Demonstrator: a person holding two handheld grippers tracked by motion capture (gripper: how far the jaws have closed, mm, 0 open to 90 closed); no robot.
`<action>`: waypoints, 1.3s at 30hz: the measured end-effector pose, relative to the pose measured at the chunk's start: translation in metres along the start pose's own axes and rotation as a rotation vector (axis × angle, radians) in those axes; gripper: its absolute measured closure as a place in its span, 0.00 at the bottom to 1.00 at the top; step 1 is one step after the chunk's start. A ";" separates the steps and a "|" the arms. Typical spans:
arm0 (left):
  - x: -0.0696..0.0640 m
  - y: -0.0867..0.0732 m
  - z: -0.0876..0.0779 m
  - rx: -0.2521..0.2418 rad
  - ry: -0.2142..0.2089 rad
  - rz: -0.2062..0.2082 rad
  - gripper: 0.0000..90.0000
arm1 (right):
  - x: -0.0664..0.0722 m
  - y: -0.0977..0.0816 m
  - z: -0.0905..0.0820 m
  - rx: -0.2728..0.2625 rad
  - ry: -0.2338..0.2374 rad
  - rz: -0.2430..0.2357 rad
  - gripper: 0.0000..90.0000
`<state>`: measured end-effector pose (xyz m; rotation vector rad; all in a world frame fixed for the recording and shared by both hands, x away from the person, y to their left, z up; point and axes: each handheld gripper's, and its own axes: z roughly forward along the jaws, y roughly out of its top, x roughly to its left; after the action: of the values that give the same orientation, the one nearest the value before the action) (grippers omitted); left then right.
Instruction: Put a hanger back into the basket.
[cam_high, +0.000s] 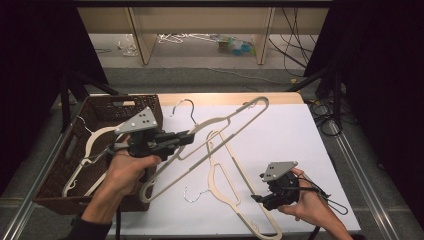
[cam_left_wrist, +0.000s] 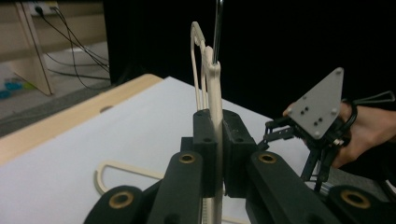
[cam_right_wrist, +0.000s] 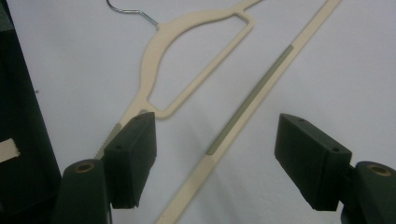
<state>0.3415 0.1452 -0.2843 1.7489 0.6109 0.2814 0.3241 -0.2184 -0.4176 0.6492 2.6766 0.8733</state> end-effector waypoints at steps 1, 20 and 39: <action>-0.001 0.005 -0.006 0.001 0.018 0.020 0.95 | 0.000 0.000 0.000 0.001 0.001 0.002 0.34; 0.072 0.006 -0.104 -0.013 0.307 0.054 0.95 | 0.001 -0.005 0.004 0.014 0.006 -0.009 0.34; 0.145 -0.058 -0.143 0.040 0.416 0.016 0.95 | 0.000 -0.008 0.006 0.036 0.023 0.001 0.34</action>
<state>0.3771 0.3509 -0.3202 1.7448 0.9049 0.6578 0.3235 -0.2214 -0.4268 0.6523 2.7187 0.8391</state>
